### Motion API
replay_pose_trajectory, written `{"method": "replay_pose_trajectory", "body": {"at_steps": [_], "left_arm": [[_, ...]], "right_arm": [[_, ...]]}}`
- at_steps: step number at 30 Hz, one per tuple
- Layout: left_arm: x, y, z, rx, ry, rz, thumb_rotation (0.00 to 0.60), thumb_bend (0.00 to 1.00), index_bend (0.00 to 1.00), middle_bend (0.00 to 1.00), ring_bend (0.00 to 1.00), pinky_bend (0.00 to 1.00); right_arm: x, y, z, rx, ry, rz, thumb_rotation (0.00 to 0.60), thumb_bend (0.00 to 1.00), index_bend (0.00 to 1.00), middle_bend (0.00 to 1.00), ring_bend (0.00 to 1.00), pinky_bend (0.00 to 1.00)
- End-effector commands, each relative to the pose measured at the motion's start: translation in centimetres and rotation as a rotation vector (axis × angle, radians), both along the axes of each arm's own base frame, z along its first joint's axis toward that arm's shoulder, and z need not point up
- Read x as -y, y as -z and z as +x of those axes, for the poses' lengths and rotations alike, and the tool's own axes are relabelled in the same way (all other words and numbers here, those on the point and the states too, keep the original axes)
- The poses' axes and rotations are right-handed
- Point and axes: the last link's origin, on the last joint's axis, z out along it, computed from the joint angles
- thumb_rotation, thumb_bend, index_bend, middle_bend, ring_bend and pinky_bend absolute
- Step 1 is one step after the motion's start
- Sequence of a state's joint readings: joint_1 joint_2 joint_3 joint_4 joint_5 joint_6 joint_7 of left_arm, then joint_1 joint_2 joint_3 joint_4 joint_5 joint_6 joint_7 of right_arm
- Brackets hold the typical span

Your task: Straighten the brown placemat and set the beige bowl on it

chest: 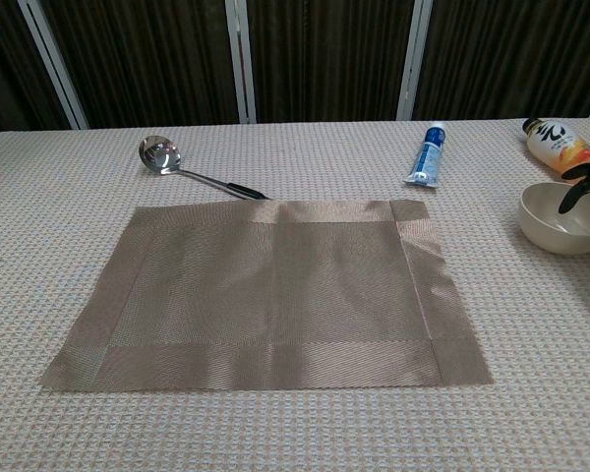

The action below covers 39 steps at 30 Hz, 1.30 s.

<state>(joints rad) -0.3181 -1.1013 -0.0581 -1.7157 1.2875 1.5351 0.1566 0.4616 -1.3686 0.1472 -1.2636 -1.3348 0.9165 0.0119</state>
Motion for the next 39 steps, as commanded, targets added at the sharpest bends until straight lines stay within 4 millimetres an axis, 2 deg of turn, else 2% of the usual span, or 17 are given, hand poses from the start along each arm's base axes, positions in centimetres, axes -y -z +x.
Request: {"method": "replay_pose_trajectory", "body": {"at_steps": [1, 4, 6, 10, 13, 15, 22, 29, 33, 34, 39], "left_arm": [[-0.1, 0.0, -0.2, 0.004, -0.007, -0.001, 0.600, 0.00, 0.00, 0.00, 0.00, 0.00], [-0.2, -0.1, -0.3, 0.008, -0.003, 0.004, 0.600, 0.00, 0.00, 0.00, 0.00, 0.00], [-0.2, -0.1, -0.2, 0.011, 0.002, 0.006, 0.600, 0.00, 0.00, 0.00, 0.00, 0.00], [-0.2, -0.2, -0.2, 0.020, 0.010, 0.014, 0.600, 0.00, 0.00, 0.00, 0.00, 0.00], [-0.1, -0.3, -0.2, 0.023, 0.015, 0.020, 0.600, 0.00, 0.00, 0.00, 0.00, 0.00], [-0.1, -0.3, -0.2, 0.025, 0.016, 0.022, 0.600, 0.00, 0.00, 0.00, 0.00, 0.00], [-0.1, -0.2, -0.2, 0.029, 0.017, 0.016, 0.600, 0.00, 0.00, 0.00, 0.00, 0.00], [-0.2, -0.2, -0.3, 0.037, 0.014, 0.009, 0.600, 0.00, 0.00, 0.00, 0.00, 0.00], [-0.2, -0.2, -0.3, 0.041, 0.014, 0.006, 0.600, 0.00, 0.00, 0.00, 0.00, 0.00], [-0.2, -0.3, -0.3, 0.043, 0.015, 0.008, 0.600, 0.00, 0.00, 0.00, 0.00, 0.00], [-0.1, -0.5, -0.3, 0.048, 0.014, 0.011, 0.600, 0.00, 0.00, 0.00, 0.00, 0.00]], "right_arm": [[0.7, 0.8, -0.2, -0.024, 0.015, 0.011, 0.600, 0.16, 0.31, 0.00, 0.00, 0.00], [1.1, 1.5, -0.5, -0.041, 0.030, 0.011, 0.600, 0.19, 0.36, 0.00, 0.00, 0.00], [1.3, 1.7, -0.7, -0.052, 0.038, 0.010, 0.600, 0.23, 0.42, 0.00, 0.00, 0.00], [1.7, 2.3, -1.1, -0.076, 0.044, -0.008, 0.600, 0.34, 0.63, 0.00, 0.00, 0.00], [2.0, 2.4, -1.3, -0.098, 0.020, -0.068, 0.600, 0.36, 0.75, 0.00, 0.00, 0.00], [2.0, 2.4, -1.2, -0.089, 0.001, -0.110, 0.600, 0.36, 0.78, 0.00, 0.00, 0.00], [1.9, 1.2, 0.0, -0.011, -0.094, -0.208, 0.600, 0.36, 0.80, 0.00, 0.00, 0.00], [1.4, 0.1, 3.9, 0.064, -0.294, -0.217, 0.600, 0.36, 0.80, 0.02, 0.00, 0.00], [1.6, 0.3, 7.5, 0.047, -0.431, -0.151, 0.600, 0.35, 0.80, 0.02, 0.00, 0.00], [1.7, 0.5, 9.0, 0.049, -0.473, -0.125, 0.600, 0.36, 0.80, 0.02, 0.00, 0.00], [2.6, 2.2, 13.2, 0.041, -0.564, -0.019, 0.600, 0.35, 0.80, 0.03, 0.00, 0.00]]}}
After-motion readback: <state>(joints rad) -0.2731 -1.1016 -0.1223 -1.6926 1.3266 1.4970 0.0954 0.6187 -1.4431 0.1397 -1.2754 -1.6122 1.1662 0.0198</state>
